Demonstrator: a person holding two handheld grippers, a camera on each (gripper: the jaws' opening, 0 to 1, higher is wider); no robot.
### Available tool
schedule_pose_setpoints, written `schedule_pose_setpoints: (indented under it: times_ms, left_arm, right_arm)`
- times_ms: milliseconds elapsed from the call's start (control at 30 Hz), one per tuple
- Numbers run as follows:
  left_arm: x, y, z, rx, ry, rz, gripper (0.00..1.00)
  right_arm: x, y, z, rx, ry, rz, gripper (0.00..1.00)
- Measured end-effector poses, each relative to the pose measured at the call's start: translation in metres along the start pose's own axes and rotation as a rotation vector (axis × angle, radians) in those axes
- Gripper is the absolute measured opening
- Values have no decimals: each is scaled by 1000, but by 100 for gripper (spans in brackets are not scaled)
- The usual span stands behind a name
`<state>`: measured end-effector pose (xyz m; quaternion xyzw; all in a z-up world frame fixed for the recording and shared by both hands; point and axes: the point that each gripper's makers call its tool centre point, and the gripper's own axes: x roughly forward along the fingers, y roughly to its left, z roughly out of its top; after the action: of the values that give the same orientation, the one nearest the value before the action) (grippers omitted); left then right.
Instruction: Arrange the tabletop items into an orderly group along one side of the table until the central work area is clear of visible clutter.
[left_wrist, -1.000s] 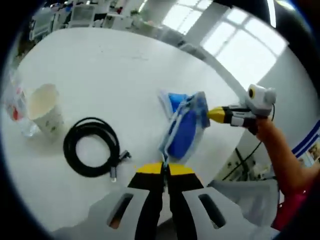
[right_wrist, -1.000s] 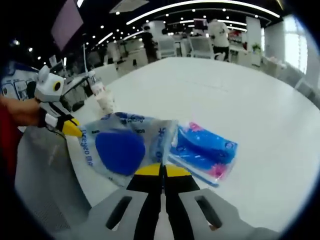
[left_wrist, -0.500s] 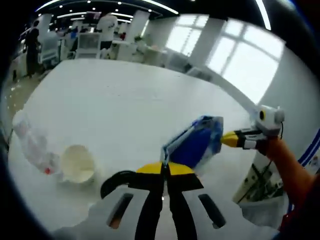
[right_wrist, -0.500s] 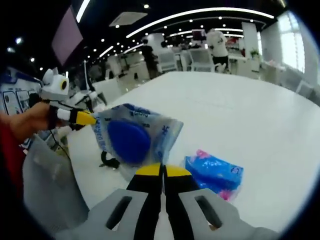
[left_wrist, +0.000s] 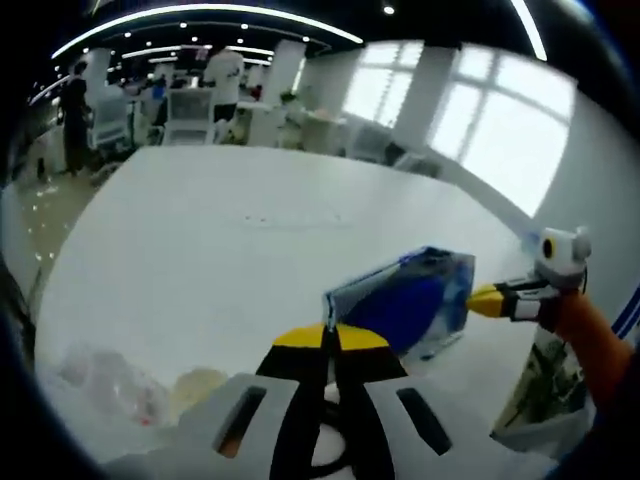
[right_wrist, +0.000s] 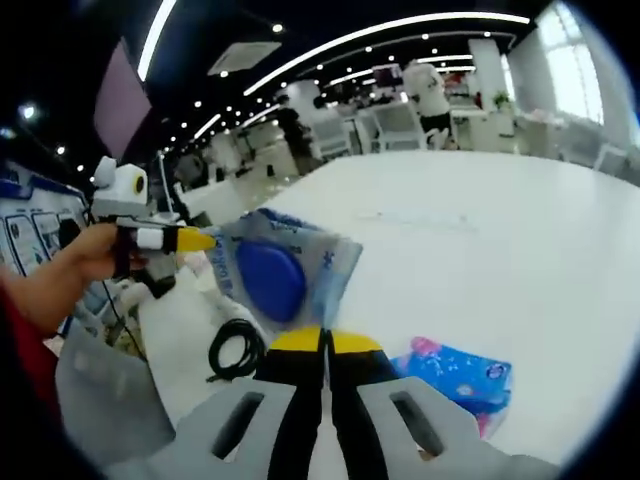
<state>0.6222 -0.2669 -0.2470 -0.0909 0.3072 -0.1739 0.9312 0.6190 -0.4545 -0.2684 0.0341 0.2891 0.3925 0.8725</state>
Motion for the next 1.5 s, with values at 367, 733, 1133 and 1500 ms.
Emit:
schedule_pose_setpoints:
  times_ms: [367, 733, 1133, 1500]
  left_arm:
    - [34, 34, -5, 84, 141, 93, 0]
    - [60, 43, -24, 142, 257, 123, 0]
    - [80, 56, -32, 229, 364, 168, 0]
    - [88, 61, -48, 313, 452, 180, 1]
  right_arm:
    - [39, -9, -3, 63, 79, 17, 1]
    - [63, -30, -26, 114, 207, 3, 1]
    - [86, -41, -40, 114, 307, -18, 2]
    - [94, -46, -53, 12, 376, -51, 3]
